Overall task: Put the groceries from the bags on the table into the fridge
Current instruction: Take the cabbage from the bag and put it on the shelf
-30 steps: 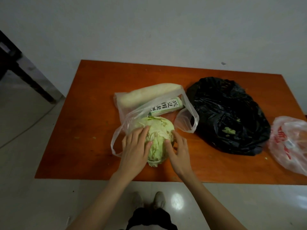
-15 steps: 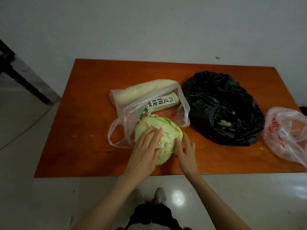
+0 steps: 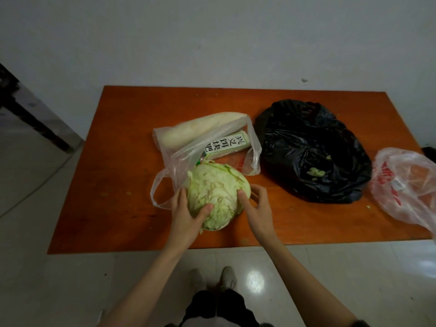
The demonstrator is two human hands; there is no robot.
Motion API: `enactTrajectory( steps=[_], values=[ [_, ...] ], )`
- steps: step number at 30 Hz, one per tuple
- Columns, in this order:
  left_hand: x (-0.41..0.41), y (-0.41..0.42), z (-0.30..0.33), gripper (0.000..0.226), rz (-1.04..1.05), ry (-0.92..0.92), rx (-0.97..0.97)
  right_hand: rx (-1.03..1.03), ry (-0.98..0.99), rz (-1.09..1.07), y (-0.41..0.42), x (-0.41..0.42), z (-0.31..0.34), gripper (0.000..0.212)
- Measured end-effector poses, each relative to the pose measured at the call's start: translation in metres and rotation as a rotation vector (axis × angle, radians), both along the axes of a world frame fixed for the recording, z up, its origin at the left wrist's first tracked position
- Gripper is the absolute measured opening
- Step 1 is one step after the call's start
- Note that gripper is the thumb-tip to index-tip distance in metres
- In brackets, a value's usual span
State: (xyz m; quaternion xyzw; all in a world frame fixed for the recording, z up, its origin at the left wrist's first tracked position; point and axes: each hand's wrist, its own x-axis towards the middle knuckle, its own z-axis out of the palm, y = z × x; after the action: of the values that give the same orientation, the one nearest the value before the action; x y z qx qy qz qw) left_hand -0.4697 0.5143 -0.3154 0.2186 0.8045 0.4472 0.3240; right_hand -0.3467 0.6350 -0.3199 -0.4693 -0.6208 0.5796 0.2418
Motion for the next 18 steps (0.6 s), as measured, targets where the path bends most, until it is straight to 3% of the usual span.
enactTrajectory(
  steps=[5,11,18],
  values=[
    [-0.005,-0.003,-0.003,0.084,-0.002,-0.131,-0.05,-0.015,-0.069,0.052,0.008,-0.004,0.001,0.046],
    [-0.001,0.0,0.0,0.094,0.036,-0.456,0.13,-0.05,-0.126,0.166,0.011,-0.013,0.001,0.064],
    [0.0,0.0,-0.001,0.089,0.089,-0.371,0.25,-0.099,-0.021,0.147,-0.003,-0.017,0.001,0.094]
  ],
)
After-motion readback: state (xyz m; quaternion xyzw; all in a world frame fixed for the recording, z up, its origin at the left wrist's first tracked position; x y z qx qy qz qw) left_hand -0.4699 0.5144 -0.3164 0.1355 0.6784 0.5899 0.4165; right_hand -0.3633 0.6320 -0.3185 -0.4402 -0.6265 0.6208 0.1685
